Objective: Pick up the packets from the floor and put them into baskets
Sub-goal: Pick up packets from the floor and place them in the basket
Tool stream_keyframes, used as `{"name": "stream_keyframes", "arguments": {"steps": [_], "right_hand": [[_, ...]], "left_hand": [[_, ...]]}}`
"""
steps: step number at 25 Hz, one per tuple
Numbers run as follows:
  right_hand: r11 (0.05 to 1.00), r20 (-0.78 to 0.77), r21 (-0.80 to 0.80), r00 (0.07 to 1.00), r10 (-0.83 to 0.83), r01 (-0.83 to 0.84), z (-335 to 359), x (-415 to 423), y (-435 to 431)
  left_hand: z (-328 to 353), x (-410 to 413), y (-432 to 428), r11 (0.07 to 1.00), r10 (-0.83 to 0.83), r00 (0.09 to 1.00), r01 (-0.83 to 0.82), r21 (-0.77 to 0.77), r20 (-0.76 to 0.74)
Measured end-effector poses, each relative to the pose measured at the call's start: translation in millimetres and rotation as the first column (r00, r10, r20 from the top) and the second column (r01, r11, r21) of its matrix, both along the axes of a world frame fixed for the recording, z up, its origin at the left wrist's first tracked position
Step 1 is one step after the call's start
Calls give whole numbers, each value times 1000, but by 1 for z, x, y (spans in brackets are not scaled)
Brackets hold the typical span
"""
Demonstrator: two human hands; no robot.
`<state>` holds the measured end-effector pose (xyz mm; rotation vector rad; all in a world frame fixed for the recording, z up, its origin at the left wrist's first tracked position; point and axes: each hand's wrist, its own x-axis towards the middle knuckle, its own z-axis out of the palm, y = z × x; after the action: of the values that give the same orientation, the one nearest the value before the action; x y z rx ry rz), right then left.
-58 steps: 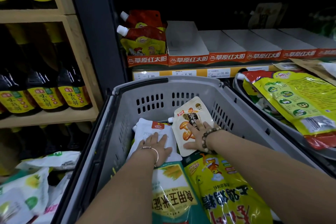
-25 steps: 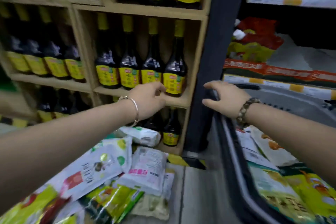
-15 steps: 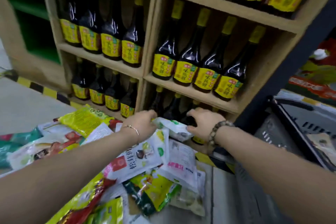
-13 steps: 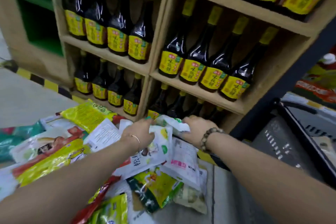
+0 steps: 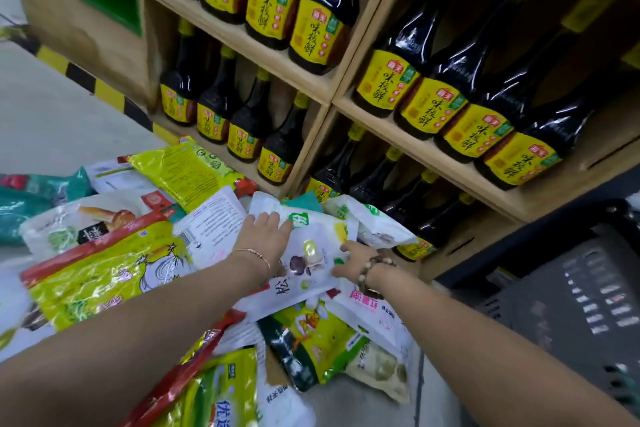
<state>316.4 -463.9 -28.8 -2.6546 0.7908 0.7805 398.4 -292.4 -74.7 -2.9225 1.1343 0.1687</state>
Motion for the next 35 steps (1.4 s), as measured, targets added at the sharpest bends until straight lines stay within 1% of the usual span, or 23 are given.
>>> {"name": "stream_keyframes", "arguments": {"steps": [2,4,6,8,10,11,12,13,15,17,18,21,23,25,26,29,31,33,35], "right_hand": [[996,118,36,989,-91,87,-16,0,-4],[987,238,58,958,-162,152,-29,0,-5],[992,312,62,942,-125,112,-37,3,-8],[997,409,59,910,-68,48,-35,8,-12],[1000,508,21,861,3,-16,-32,20,-15],[998,530,-6,847,49,-55,-30,30,-14],[994,521,-38,848,104,-98,-29,41,-12],[985,472,-78,865,171,-152,-28,52,-8],[953,311,-154,902,299,-262,-29,68,2],[939,186,-150,924,333,-308,-33,77,6],[943,136,-136,938,320,-302,-35,80,5],[945,-19,-113,952,306,-306,-32,83,-3],[953,-25,-89,957,290,-291,-30,78,-5],[954,35,-105,958,286,-281,-31,69,-4],[961,59,-87,962,268,-262,-30,65,-4],[987,128,110,986,106,-121,-30,53,-9],[982,197,187,980,-15,-22,-28,43,-10],[975,280,217,953,-115,54,-22,30,-10],[948,412,298,881,-233,111,-14,17,-5]], "left_hand": [[2,2,-7,999,24,999,-25,-36,-38],[4,3,-12,993,50,988,-65,-98,-144],[7,7,-12,972,105,942,-165,-168,-318],[14,14,-7,929,176,868,-303,-214,-464],[23,21,4,860,242,793,-442,-255,-559],[28,26,11,812,261,746,-513,-279,-613],[33,30,19,754,261,693,-581,-306,-672],[36,33,28,695,260,635,-646,-316,-727],[42,37,46,571,267,512,-767,-294,-816],[49,34,65,433,233,398,-859,-271,-887],[53,32,72,398,222,361,-881,-254,-906],[61,29,91,355,258,345,-903,-243,-902],[63,28,98,352,267,349,-903,-246,-898],[61,28,104,381,242,340,-895,-233,-909],[60,28,105,386,223,334,-893,-231,-916],[59,31,100,410,221,372,-874,-260,-901],[59,31,94,378,187,367,-883,-278,-911],[58,28,86,352,148,365,-888,-296,-919],[54,23,82,351,124,367,-885,-306,-922]]}}
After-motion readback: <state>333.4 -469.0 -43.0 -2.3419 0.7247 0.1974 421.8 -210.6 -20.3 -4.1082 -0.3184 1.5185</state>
